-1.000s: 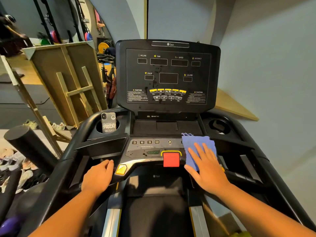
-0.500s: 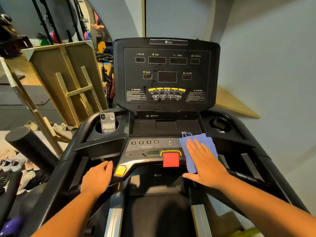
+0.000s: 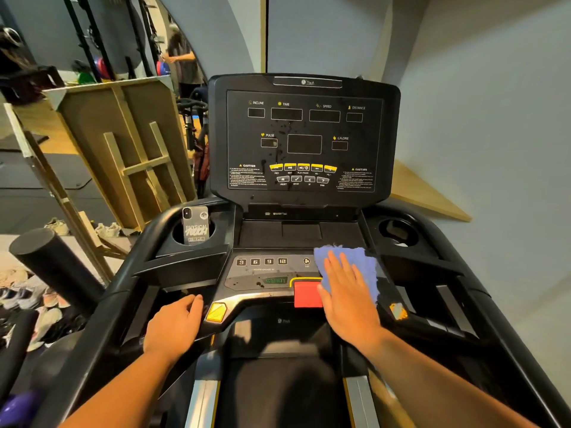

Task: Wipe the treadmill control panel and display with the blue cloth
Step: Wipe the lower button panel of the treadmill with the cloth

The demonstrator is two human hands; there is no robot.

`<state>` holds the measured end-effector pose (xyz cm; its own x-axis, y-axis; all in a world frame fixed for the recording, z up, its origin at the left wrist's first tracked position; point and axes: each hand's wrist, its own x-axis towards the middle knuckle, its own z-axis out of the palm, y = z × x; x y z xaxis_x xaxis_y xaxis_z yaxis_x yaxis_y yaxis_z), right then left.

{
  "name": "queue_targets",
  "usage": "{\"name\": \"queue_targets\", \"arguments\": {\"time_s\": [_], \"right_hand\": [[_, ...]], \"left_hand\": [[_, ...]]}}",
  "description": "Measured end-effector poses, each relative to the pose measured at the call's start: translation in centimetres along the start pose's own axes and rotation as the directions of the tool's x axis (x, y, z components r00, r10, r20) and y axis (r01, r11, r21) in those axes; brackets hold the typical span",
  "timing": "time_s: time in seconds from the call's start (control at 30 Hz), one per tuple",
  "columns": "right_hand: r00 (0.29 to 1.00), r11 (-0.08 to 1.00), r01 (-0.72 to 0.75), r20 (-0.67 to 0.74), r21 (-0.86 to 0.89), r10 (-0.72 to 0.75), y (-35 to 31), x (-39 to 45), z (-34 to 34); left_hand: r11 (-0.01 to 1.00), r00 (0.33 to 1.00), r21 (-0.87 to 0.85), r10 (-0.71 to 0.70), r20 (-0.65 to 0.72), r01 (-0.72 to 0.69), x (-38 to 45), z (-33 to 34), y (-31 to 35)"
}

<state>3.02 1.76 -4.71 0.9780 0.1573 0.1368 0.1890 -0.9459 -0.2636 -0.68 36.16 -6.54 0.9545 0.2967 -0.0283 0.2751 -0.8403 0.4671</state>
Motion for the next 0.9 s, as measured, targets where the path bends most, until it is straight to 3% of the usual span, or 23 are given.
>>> {"name": "queue_targets", "arguments": {"time_s": [0.1,0.17,0.27,0.37,0.4,0.5,0.6,0.73,0.9], "right_hand": [[0.968,0.967,0.238,0.101,-0.093,-0.229,2.8,-1.1,0.0],[0.954,0.949,0.286,0.126,-0.133,-0.27,5.6,-2.1,-0.6],[0.992,0.989,0.118,0.057,-0.084,-0.114,6.6,-2.6,-1.8],[0.99,0.99,-0.138,-0.023,-0.031,0.138,3.1,-1.0,-1.2],[0.988,0.988,-0.154,-0.027,-0.032,0.153,1.6,-0.5,-0.7],[0.996,0.996,0.065,0.07,-0.058,-0.061,-0.4,-0.8,0.2],[0.96,0.968,0.246,0.15,-0.045,-0.236,2.5,-2.1,-1.4],[0.956,0.96,0.25,0.188,-0.127,-0.224,5.9,-3.2,-1.9],[0.991,0.98,0.136,0.025,-0.143,-0.134,6.2,-2.6,1.0]], "left_hand": [[1.0,1.0,0.001,0.005,0.002,-0.005,0.0,-0.1,0.1],[1.0,1.0,-0.002,0.008,0.002,-0.008,0.0,-0.1,0.0],[1.0,1.0,-0.006,0.01,0.004,-0.01,-0.1,0.0,-0.1],[1.0,1.0,0.002,-0.003,0.009,0.003,0.0,-0.1,0.0],[1.0,1.0,0.001,-0.008,0.016,0.008,0.0,-0.1,0.1],[1.0,1.0,-0.019,-0.014,0.027,0.015,0.0,-0.2,0.1],[1.0,1.0,-0.016,-0.007,0.026,0.007,-0.1,-0.2,0.1],[1.0,1.0,-0.027,-0.005,0.026,0.005,-0.2,-0.2,0.1],[0.999,0.999,-0.032,-0.004,0.038,0.005,-0.2,-0.3,0.1]]}}
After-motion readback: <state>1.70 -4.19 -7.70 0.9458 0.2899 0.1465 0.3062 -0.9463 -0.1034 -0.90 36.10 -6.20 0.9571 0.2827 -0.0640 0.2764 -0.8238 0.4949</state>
